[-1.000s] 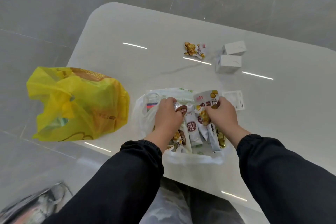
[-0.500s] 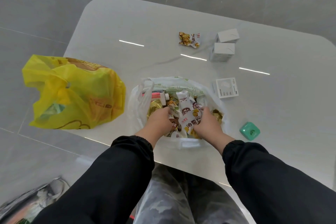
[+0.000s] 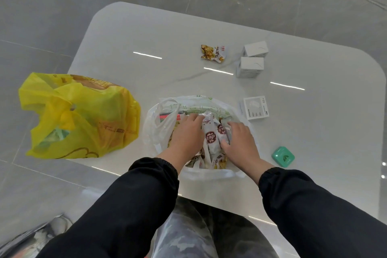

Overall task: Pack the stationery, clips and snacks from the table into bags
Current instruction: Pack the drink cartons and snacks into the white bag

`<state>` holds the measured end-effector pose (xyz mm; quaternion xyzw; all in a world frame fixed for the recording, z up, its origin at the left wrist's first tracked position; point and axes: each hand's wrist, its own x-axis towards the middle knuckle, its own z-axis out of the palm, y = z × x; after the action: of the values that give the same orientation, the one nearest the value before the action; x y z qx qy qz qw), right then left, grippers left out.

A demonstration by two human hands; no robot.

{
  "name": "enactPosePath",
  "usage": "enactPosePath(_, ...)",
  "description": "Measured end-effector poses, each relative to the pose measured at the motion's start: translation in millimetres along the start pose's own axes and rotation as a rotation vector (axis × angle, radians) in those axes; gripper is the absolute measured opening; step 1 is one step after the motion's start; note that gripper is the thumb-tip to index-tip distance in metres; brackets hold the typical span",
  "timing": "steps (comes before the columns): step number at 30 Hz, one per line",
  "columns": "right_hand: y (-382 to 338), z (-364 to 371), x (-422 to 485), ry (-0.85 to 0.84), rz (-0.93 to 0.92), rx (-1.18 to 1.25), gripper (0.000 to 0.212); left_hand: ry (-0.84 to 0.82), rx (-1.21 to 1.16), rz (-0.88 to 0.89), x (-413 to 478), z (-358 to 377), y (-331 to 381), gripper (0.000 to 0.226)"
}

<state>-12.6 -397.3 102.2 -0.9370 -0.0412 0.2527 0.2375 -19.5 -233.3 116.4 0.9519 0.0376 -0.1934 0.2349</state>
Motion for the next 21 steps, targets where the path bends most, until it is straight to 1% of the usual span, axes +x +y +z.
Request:
enactPosePath(3,4,-14,10,0.073,-0.007,0.007,0.054,0.044,0.054,0.074,9,-8,6,0.051)
enactPosePath(7,8,-31,33,0.055,0.026,-0.010,0.056,0.041,0.081,0.079,32,-17,10,0.056)
enactPosePath(10,7,-41,57,0.045,0.046,-0.003,0.058,0.009,0.054,0.049,60,-21,13,0.059)
enactPosePath(16,-5,-54,126,0.049,0.083,0.018,0.060,-0.001,0.070,-0.030,138,-38,10,0.063)
enactPosePath(21,-20,-48,186,0.027,0.071,0.077,0.059,-0.005,0.148,-0.013,215,-48,-5,0.065)
